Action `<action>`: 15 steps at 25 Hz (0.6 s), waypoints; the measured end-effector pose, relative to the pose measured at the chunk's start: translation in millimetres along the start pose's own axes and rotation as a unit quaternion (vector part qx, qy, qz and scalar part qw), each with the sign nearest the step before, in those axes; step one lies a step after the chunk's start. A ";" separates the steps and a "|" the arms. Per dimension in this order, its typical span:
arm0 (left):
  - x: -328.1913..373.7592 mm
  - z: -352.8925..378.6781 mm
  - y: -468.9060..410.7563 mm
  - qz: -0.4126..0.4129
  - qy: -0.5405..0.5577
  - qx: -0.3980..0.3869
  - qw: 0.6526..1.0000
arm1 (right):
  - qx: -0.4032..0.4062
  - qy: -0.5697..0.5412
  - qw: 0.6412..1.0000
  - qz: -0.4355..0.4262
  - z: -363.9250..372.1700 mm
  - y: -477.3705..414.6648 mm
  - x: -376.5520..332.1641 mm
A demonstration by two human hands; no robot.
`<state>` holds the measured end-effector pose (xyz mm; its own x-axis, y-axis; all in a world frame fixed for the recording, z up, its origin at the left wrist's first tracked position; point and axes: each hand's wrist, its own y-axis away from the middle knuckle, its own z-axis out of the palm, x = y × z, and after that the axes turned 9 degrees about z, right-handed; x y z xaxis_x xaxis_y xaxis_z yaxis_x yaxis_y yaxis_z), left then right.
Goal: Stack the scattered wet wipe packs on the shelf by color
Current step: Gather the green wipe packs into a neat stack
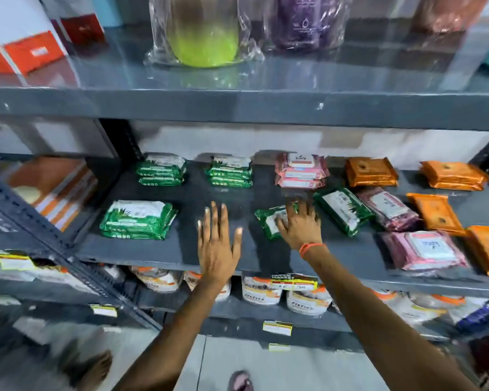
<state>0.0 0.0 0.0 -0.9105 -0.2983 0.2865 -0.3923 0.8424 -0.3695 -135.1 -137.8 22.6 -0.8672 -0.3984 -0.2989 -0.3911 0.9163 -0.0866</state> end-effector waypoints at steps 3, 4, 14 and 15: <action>-30.1 11.4 9.6 -0.038 -0.008 -0.048 0.998 | -0.092 0.049 0.992 0.072 14.1 -7.1 -16.8; -38.9 15.6 15.3 -0.049 -0.013 -0.064 0.997 | -0.096 0.054 0.992 0.063 18.1 -9.1 -19.6; -56.4 6.8 34.0 -0.028 -0.069 -0.100 0.992 | -0.130 0.043 0.990 0.035 18.7 -17.8 -37.1; -57.0 5.7 36.0 -0.033 -0.075 -0.105 0.991 | -0.144 0.043 0.988 0.024 17.3 -19.9 -40.9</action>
<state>37.0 44.7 -34.6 -0.8993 -0.4054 0.1642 -0.4296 0.8890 -0.1582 -86.6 -139.0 20.0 -0.9049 -0.3687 -0.2124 -0.4100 0.8891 0.2035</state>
